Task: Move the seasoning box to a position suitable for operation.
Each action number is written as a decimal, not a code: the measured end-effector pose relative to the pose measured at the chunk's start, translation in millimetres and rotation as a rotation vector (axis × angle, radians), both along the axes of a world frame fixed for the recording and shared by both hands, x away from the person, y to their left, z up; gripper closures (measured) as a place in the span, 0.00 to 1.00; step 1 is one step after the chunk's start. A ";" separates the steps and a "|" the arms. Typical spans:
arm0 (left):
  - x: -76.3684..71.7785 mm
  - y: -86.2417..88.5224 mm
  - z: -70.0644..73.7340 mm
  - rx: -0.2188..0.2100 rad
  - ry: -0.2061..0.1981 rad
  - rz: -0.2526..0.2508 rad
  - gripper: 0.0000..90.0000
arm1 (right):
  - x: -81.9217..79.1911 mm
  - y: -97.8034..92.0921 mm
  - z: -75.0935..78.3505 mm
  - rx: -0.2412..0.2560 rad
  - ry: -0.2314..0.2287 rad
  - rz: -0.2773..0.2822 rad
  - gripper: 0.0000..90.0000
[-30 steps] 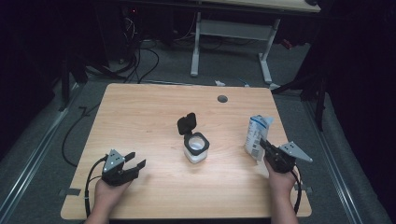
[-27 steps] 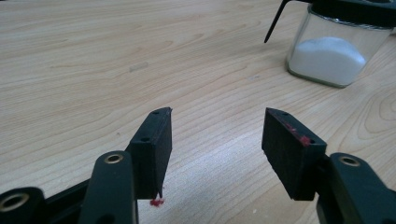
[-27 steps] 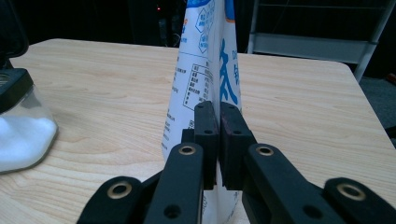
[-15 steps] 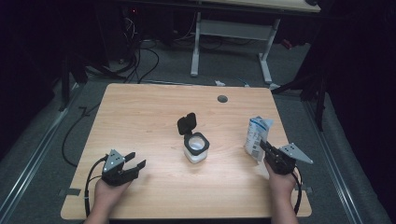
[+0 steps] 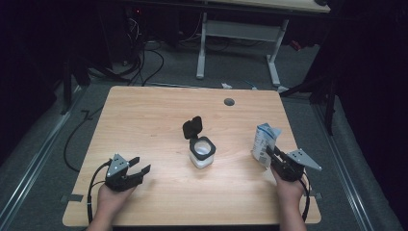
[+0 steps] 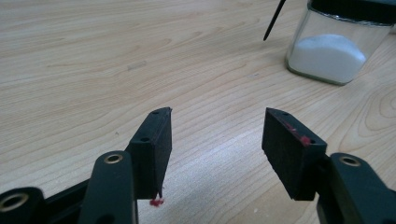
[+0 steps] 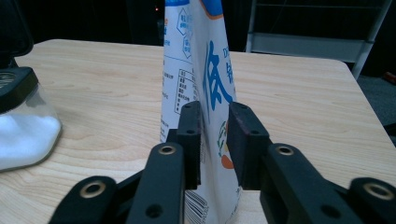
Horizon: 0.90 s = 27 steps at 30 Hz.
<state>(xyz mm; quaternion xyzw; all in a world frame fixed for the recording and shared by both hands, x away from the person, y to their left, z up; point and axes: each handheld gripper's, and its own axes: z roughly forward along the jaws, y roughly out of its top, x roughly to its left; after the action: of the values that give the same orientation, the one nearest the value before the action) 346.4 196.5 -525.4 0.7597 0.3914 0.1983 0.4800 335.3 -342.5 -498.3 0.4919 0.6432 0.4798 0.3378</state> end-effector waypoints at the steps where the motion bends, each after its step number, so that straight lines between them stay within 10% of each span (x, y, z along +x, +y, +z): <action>1: 0.0 -0.1 -0.1 0.001 0.000 0.000 0.48 | 0.1 0.4 -0.1 -0.001 0.002 -0.001 0.81; 27: 4.3 -8.5 1.0 -0.003 0.028 -0.028 0.48 | -8.3 8.5 2.8 -0.071 0.012 -0.045 0.55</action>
<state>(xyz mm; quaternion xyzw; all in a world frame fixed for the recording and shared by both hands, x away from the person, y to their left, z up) 350.8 188.0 -524.3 0.7669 0.3879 0.1801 0.4784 327.0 -334.0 -495.5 0.4969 0.6504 0.4462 0.3620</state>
